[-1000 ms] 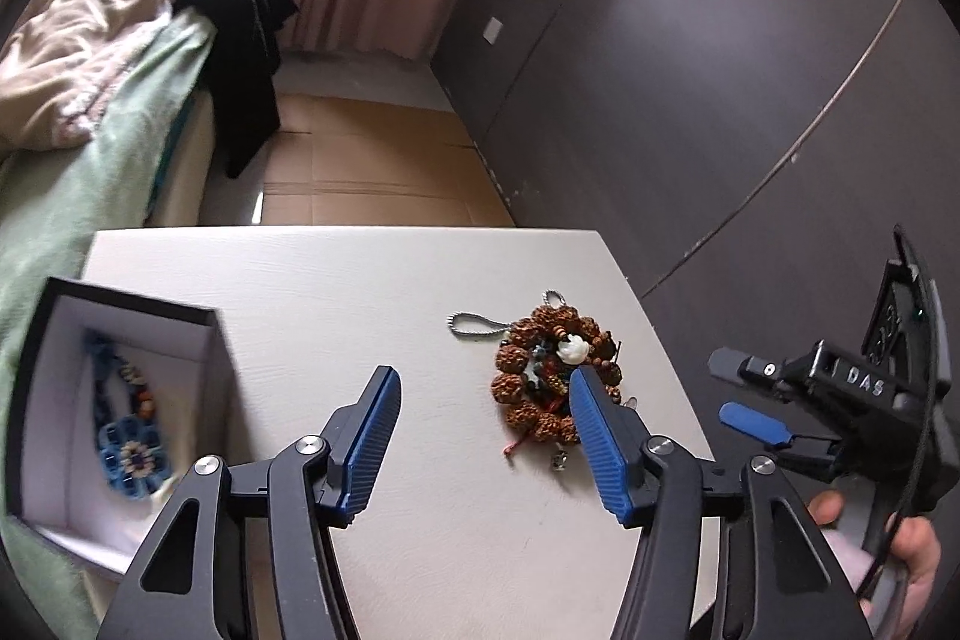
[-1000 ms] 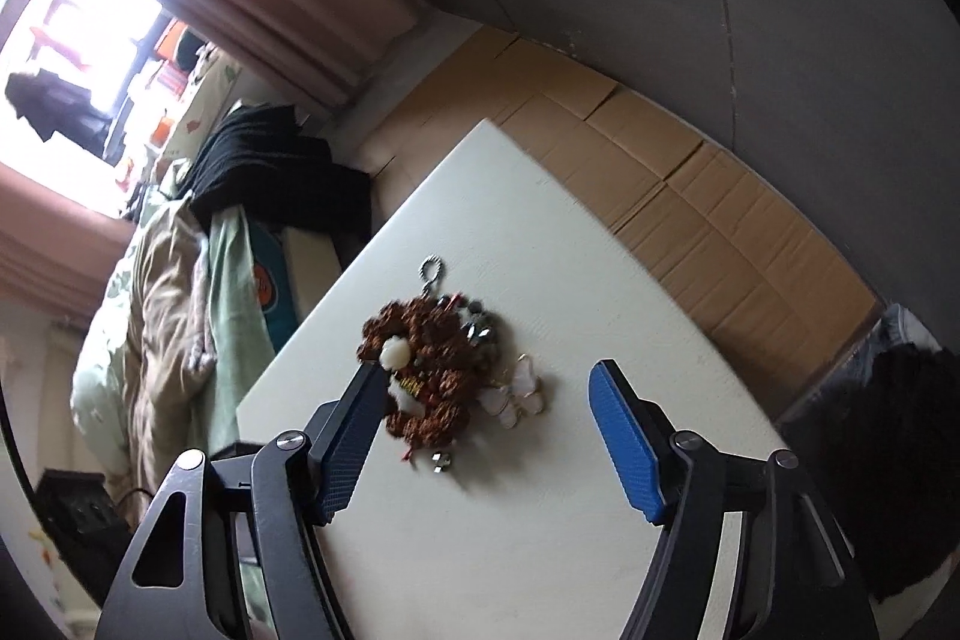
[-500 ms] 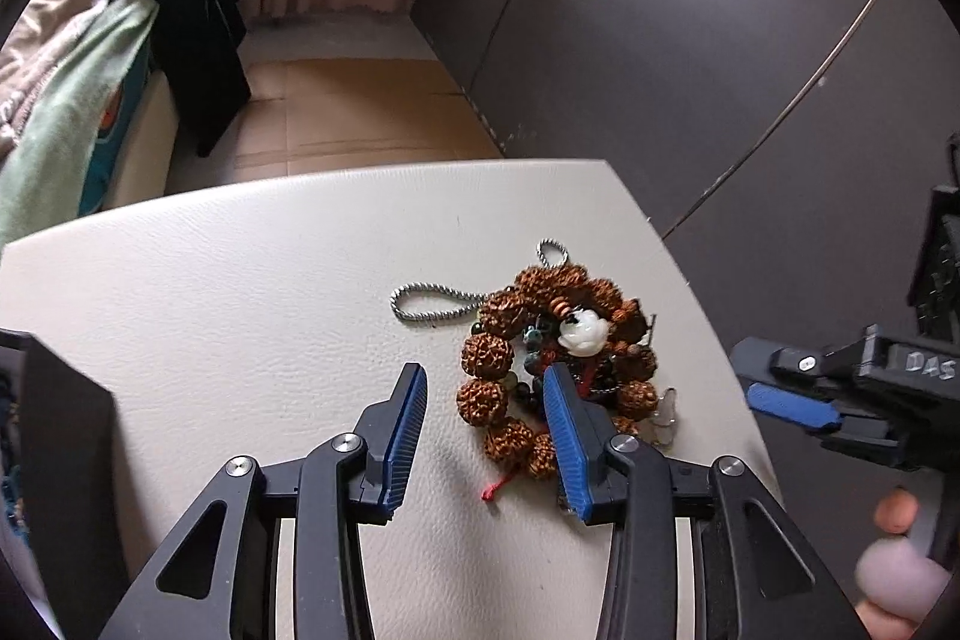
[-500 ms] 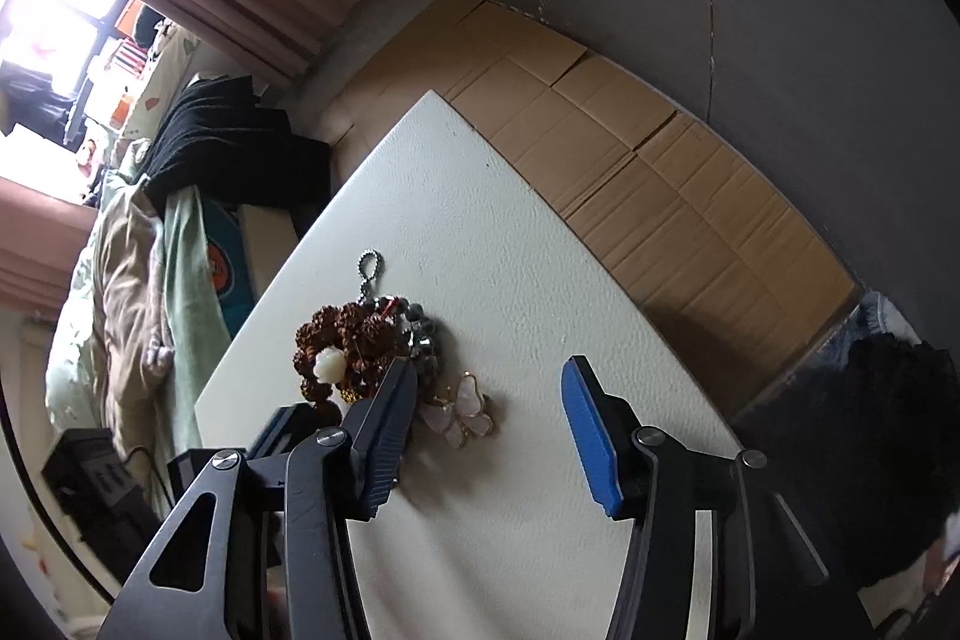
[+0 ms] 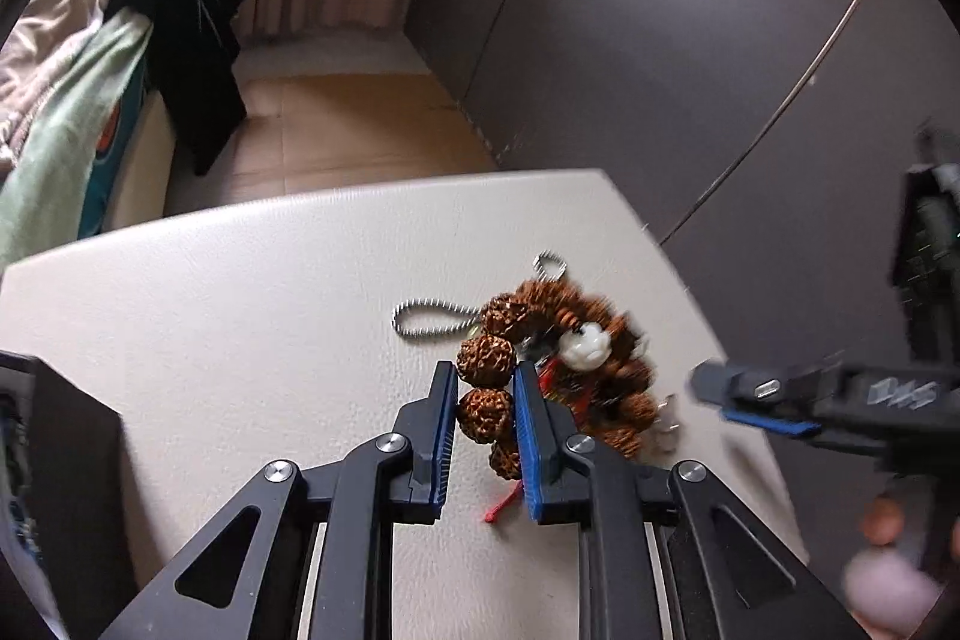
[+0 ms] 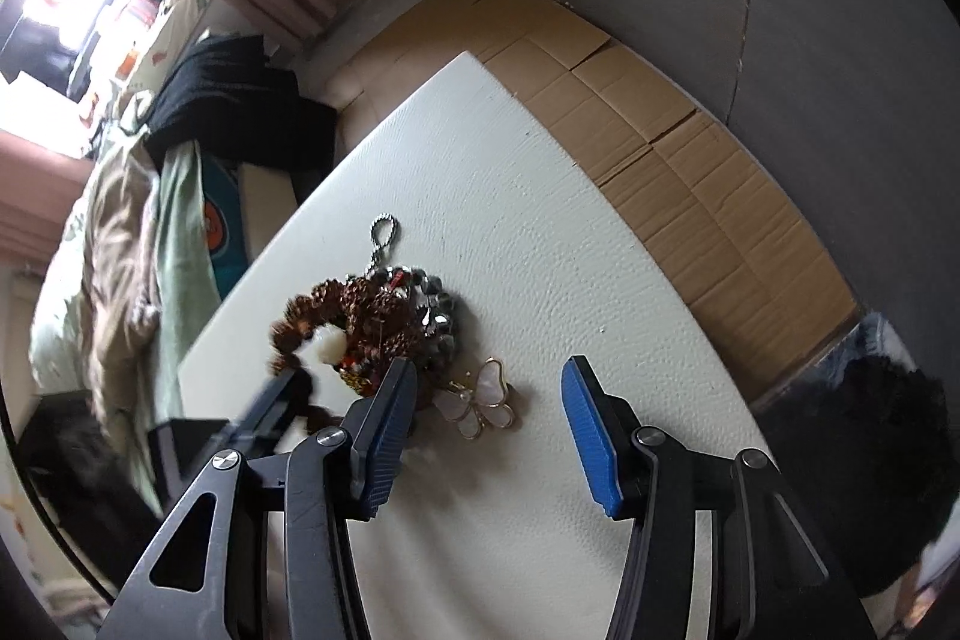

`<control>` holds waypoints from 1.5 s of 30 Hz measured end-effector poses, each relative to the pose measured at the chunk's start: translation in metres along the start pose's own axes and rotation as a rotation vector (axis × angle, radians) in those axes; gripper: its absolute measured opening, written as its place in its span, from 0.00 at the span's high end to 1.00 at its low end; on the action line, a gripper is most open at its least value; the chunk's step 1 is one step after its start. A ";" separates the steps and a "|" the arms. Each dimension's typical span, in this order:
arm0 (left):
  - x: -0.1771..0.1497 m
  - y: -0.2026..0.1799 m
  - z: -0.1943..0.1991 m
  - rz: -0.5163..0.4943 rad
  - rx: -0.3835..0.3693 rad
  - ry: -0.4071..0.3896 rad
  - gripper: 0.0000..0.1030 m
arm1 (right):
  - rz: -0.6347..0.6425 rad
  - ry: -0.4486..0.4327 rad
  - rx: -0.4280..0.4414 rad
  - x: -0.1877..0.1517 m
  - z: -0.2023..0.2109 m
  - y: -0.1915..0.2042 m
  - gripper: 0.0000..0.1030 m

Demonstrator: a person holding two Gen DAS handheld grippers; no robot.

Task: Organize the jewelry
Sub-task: 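Grasp the brown bead bracelet with the left tool while the right tool reaches for the brooch, then lower the brown bracelet into the box with the left tool while the right drops the brooch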

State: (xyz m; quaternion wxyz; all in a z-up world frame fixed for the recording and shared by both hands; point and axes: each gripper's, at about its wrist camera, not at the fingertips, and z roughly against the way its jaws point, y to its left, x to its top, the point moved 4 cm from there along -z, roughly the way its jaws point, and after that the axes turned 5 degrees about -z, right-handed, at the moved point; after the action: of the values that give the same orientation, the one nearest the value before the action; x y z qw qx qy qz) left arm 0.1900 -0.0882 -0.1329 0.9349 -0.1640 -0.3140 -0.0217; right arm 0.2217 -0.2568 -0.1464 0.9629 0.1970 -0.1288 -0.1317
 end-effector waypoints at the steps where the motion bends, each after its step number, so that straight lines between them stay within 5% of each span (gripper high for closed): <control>1: 0.002 0.000 0.004 0.002 -0.004 -0.009 0.81 | 0.019 0.000 -0.013 -0.001 -0.001 0.002 0.49; 12: 0.015 0.021 0.058 0.100 -0.081 -0.113 0.81 | 0.208 0.013 -0.119 -0.011 -0.018 0.023 0.49; 22: 0.020 0.050 0.091 0.158 -0.066 -0.182 0.81 | 0.384 -0.035 -0.289 -0.021 -0.028 0.044 0.49; 24: 0.020 0.058 0.096 0.173 -0.058 -0.189 0.81 | 0.427 -0.046 -0.323 -0.025 -0.029 0.048 0.58; 27: 0.018 0.067 0.103 0.187 -0.037 -0.199 0.81 | 0.457 -0.047 -0.324 -0.030 -0.027 0.051 0.59; 31: 0.015 0.077 0.114 0.210 -0.026 -0.216 0.81 | 0.427 -0.036 -0.255 -0.030 -0.017 0.048 0.59; 38: 0.012 0.079 0.146 0.219 -0.011 -0.281 0.81 | 0.365 -0.076 0.013 -0.028 0.023 0.054 0.59; 45: 0.010 0.088 0.178 0.238 0.000 -0.337 0.81 | 0.332 -0.062 0.191 -0.040 0.028 0.075 0.59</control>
State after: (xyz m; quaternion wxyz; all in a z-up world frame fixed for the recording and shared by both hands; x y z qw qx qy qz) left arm 0.1078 0.0525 -0.0194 0.8650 -0.2011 -0.4445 0.1170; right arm 0.1914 -0.1877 -0.0987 0.9439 0.2593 -0.2012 0.0359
